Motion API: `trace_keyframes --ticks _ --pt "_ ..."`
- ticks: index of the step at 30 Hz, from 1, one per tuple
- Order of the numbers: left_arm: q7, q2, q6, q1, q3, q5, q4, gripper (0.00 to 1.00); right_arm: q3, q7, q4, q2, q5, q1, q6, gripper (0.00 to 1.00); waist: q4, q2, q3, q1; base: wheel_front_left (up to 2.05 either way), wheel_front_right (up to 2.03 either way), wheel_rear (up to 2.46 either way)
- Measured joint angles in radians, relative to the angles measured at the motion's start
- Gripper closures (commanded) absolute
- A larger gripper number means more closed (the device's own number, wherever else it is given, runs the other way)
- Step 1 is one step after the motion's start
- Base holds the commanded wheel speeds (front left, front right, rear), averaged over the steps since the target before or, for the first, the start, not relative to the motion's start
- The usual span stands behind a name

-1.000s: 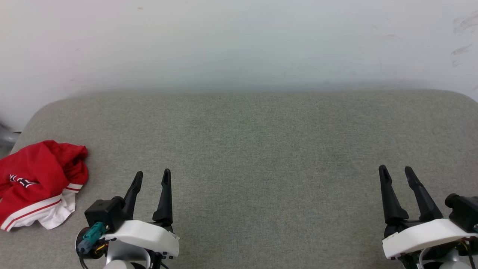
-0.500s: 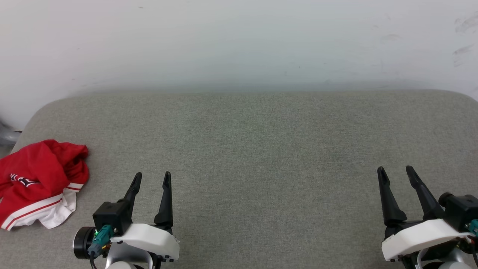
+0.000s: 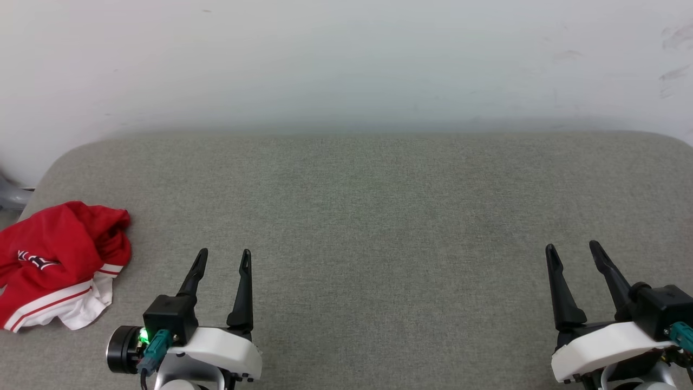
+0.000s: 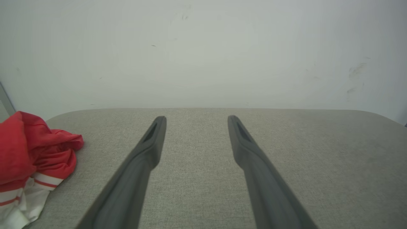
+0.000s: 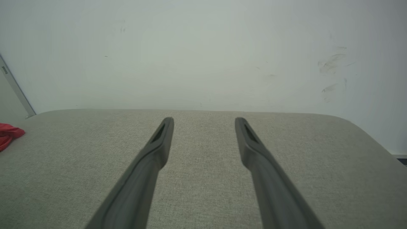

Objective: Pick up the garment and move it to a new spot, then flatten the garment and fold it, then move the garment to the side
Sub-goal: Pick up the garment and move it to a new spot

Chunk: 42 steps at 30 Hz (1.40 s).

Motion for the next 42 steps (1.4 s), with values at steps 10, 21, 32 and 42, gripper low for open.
trace_keyframes --ticks 10,21,32,42 --pt "-0.021 -0.022 -0.033 -0.002 0.03 0.043 0.013 0.0 -0.004 -0.022 -0.024 0.007 -0.066 0.011 0.0 0.0 0.043 0.0 0.001 0.0 0.0 0.0 0.0" --pt "-0.024 -0.03 -0.05 -0.017 0.066 0.032 0.043 0.0 0.044 -0.017 -0.033 0.009 -0.076 0.014 0.0 0.0 0.163 0.0 0.002 0.0 0.0 0.0 0.0" --pt "-0.024 -0.031 -0.05 -0.019 0.093 0.051 0.05 0.0 0.109 -0.013 -0.042 -0.012 -0.075 0.008 0.0 0.0 0.313 0.0 0.007 0.0 0.0 0.0 0.0" --pt "-0.024 -0.032 -0.055 -0.018 0.13 0.061 0.048 0.0 0.122 -0.014 -0.05 -0.012 -0.062 0.005 0.0 0.0 0.416 0.0 0.011 0.0 0.0 0.0 0.0"
